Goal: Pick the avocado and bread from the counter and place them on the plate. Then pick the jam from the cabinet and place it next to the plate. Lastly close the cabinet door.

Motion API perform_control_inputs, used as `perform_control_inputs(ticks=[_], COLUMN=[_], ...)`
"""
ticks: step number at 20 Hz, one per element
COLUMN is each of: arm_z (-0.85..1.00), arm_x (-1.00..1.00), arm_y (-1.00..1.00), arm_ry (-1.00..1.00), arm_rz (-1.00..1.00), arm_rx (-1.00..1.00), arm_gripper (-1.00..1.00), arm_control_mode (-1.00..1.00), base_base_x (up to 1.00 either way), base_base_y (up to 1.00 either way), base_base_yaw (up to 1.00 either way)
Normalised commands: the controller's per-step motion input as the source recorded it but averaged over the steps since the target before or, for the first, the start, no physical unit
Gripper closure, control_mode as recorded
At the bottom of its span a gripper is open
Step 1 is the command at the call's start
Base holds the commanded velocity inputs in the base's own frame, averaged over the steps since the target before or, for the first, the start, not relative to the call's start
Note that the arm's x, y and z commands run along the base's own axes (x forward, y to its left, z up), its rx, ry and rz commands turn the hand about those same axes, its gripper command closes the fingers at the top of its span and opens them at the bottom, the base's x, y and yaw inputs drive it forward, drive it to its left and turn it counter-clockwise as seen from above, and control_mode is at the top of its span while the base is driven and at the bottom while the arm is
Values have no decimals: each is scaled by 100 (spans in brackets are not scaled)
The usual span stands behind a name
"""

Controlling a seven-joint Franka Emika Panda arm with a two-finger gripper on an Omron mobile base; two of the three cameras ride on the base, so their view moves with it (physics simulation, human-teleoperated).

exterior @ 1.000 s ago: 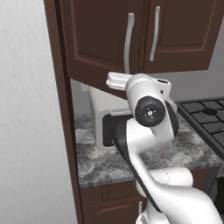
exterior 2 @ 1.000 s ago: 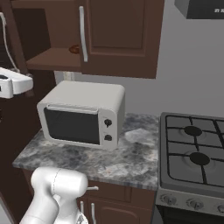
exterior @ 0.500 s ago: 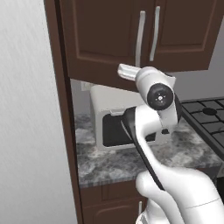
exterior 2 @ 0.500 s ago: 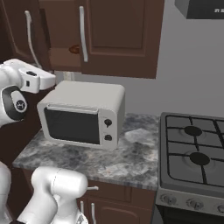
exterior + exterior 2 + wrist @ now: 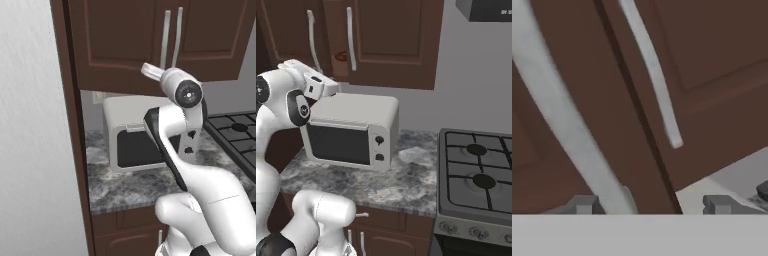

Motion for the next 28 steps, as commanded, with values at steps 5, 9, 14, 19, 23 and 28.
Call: perform_control_inputs(ticks=[5, 9, 14, 19, 23, 28], arm_z=[-28, -53, -57, -8, -22, -34], arm_x=[92, 100, 100, 96, 87, 58], arm_y=[-21, -3, 0, -6, -18, -26], arm_ry=[6, 19, 21, 3, 0, 0], arm_rz=[0, 8, 11, 6, 4, 1], arm_rx=[13, 14, 14, 12, 11, 9], arm_gripper=[-100, -100, -100, -100, -100, -100], arm_control_mode=[-100, -100, -100, -100, -100, -100], base_base_x=[0, 0, 0, 0, 0, 0], base_base_y=[0, 0, 0, 0, 0, 0], base_base_yaw=[0, 0, 0, 0, 0, 0])
